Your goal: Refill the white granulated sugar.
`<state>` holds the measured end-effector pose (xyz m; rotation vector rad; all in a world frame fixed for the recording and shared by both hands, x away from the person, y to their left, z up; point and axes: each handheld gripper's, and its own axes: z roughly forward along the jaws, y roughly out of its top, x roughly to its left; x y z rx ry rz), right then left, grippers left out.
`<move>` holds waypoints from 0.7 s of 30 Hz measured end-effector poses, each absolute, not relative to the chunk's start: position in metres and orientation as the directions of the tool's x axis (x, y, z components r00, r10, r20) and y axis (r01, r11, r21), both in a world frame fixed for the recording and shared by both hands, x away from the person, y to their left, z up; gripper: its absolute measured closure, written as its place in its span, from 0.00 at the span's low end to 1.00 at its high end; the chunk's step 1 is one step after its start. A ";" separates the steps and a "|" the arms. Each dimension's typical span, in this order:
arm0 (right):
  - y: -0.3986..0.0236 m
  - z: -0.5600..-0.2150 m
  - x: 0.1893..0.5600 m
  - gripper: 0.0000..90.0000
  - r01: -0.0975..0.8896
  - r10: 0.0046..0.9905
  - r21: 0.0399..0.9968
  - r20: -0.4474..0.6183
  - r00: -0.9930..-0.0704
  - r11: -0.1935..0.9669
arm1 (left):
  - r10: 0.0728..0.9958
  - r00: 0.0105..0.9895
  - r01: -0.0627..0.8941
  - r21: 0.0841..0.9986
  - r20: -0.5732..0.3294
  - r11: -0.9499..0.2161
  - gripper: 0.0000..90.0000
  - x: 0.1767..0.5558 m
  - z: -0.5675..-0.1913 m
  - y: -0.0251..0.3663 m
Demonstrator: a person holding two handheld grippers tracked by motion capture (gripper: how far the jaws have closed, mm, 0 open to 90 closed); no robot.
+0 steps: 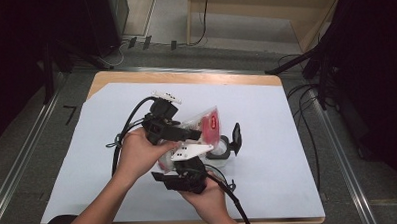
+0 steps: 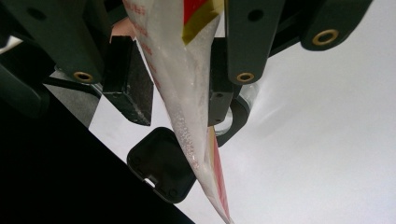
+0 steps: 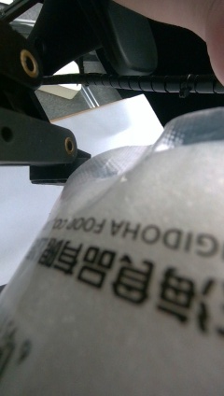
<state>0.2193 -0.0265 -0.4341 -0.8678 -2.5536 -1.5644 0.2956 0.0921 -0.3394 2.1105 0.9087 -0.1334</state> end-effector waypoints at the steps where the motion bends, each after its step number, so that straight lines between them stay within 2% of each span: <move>1: -0.026 -0.434 0.219 0.70 0.470 0.443 0.814 0.302 -0.844 0.342 | 0.559 0.735 0.647 0.645 -0.384 -0.408 0.71 0.296 -0.339 0.092; 21: -0.028 -0.431 0.218 0.70 0.475 0.428 0.811 0.315 -0.847 0.342 | 0.555 0.729 0.658 0.632 -0.400 -0.409 0.70 0.297 -0.338 0.091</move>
